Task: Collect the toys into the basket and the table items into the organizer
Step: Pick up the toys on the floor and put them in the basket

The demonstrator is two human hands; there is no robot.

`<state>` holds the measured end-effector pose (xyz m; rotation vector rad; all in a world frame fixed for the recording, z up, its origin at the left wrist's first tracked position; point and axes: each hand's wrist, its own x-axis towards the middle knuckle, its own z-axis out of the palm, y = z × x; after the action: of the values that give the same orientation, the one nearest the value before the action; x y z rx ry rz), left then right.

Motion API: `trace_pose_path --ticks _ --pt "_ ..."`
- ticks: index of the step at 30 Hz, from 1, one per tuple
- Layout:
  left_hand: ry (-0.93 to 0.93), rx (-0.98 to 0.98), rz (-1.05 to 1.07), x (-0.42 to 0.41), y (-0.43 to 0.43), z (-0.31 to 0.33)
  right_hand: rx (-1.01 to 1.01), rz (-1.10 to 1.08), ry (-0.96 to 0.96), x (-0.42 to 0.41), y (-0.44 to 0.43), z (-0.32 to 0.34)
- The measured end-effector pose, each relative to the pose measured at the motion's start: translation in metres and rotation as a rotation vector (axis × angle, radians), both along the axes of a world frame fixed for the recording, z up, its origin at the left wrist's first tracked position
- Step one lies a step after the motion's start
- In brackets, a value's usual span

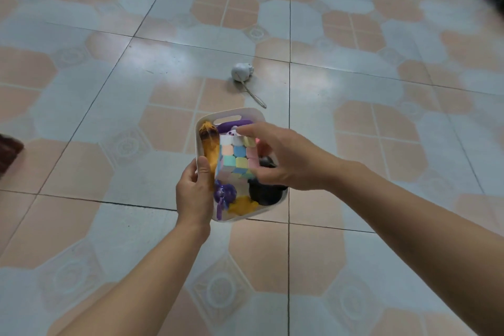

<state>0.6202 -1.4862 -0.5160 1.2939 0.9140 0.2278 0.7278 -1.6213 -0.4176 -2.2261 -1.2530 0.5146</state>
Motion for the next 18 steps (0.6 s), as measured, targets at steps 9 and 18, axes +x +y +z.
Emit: trace_pose_path --ticks 9,18 --pt "0.039 0.028 -0.151 0.012 0.018 -0.022 -0.217 0.075 -0.063 0.002 0.015 -0.017" --pt "0.025 -0.076 -0.182 0.034 0.053 -0.006 -0.329 -0.012 -0.025 0.005 0.043 -0.002"
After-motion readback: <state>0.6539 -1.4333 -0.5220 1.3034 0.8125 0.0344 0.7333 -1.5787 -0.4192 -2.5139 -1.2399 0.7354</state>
